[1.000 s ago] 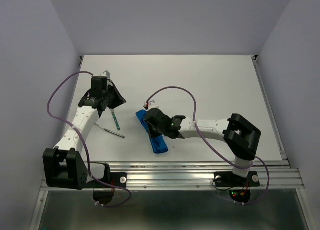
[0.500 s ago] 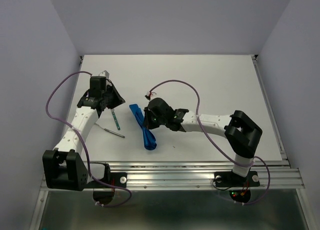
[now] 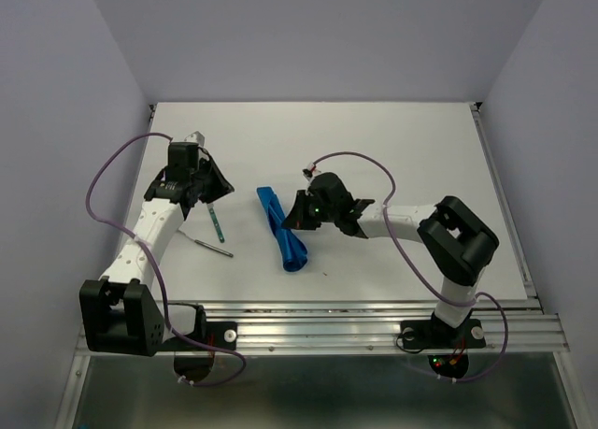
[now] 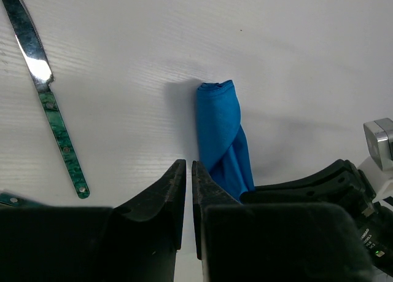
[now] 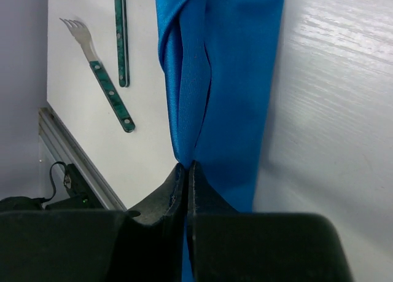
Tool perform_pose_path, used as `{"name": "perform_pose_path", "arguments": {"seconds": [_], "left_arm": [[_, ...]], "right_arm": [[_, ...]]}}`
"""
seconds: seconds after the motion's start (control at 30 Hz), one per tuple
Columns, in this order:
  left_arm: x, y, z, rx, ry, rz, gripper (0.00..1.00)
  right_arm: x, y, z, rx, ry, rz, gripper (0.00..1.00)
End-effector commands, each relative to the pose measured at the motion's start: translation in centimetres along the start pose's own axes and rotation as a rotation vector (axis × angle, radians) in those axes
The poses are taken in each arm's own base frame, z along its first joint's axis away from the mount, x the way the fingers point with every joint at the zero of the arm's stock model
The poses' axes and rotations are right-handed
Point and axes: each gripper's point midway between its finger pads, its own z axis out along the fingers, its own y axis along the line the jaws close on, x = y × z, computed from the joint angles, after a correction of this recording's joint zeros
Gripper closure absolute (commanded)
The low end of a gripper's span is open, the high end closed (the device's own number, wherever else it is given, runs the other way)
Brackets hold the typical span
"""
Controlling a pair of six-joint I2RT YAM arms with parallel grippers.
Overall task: Fold the napkin into a case and place the utensils inside
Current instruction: Turn over the smaller rectangle-folded napkin at the center of the board.
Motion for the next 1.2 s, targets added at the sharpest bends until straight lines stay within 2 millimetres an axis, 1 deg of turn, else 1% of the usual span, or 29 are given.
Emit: {"name": "perform_pose_path", "arguments": {"seconds": [0.0,0.03,0.2,0.3,0.37,0.4,0.57,0.63,0.67,0.7,0.8,0.83,0.87,0.9,0.97,1.07,1.1,1.13,1.17], "left_arm": [[-0.7,-0.3,-0.3,0.019,-0.026,0.011,0.80],[-0.5,-0.2,-0.2,0.018,-0.021,0.008,0.79],[-0.4,-0.3,0.3,0.028,-0.006,0.007,0.79],[-0.4,-0.4,0.5,0.032,-0.004,0.009,0.79],[-0.2,-0.3,0.8,0.033,0.007,0.010,0.79],[-0.2,-0.3,0.8,0.033,0.009,0.011,0.79],[0.2,-0.3,1.1,0.040,0.025,0.012,0.79],[0.3,-0.3,1.3,0.043,0.031,0.011,0.79],[0.4,-0.4,1.3,0.049,0.036,0.011,0.79],[0.4,-0.4,1.4,0.051,0.036,0.011,0.79],[0.7,-0.4,1.5,0.054,0.046,0.013,0.79],[0.7,-0.3,1.5,0.054,0.046,0.013,0.79],[0.8,-0.3,1.5,0.053,0.047,0.014,0.79],[0.8,-0.2,1.6,0.053,0.049,0.015,0.79],[1.1,0.0,1.6,0.049,0.056,0.015,0.79],[1.6,0.1,1.9,0.052,0.071,0.017,0.79],[1.6,0.0,1.9,0.058,0.069,0.019,0.79],[1.9,0.1,2.1,0.060,0.076,0.020,0.79],[1.9,0.1,2.2,0.059,0.075,0.019,0.79]], "right_arm": [[-1.8,2.7,-1.1,-0.167,-0.036,0.003,0.99],[-1.9,1.9,-1.2,-0.160,-0.039,0.012,0.99],[-2.3,0.6,-2.0,-0.172,-0.035,0.016,0.99],[-1.9,0.3,-2.0,-0.183,-0.009,0.014,0.99],[-2.1,-0.7,-2.1,-0.175,-0.010,0.027,0.99],[-1.8,-0.7,-2.2,-0.179,-0.005,0.029,0.99],[-1.9,-2.2,-2.4,-0.161,-0.004,0.042,0.99],[-1.5,-2.5,-2.4,-0.161,0.007,0.040,0.99],[-1.5,-3.0,-2.3,-0.151,0.008,0.049,0.99],[-1.3,-3.2,-2.3,-0.151,0.015,0.048,0.99],[-0.8,-3.7,-2.1,-0.140,0.027,0.050,0.91],[-1.1,-4.1,-2.2,-0.131,0.018,0.054,0.88],[-1.0,-4.4,-2.2,-0.121,0.016,0.054,0.81],[-0.9,-4.5,-2.2,-0.117,0.014,0.055,0.77],[-1.5,-5.9,-2.6,-0.074,-0.017,0.076,0.67],[-1.3,-6.9,-3.0,-0.042,-0.022,0.095,0.58],[-1.1,-7.4,-3.1,-0.019,-0.027,0.095,0.50],[-1.1,-8.1,-3.3,0.006,-0.026,0.104,0.47],[-1.0,-8.4,-3.3,0.018,-0.023,0.102,0.45]]}}
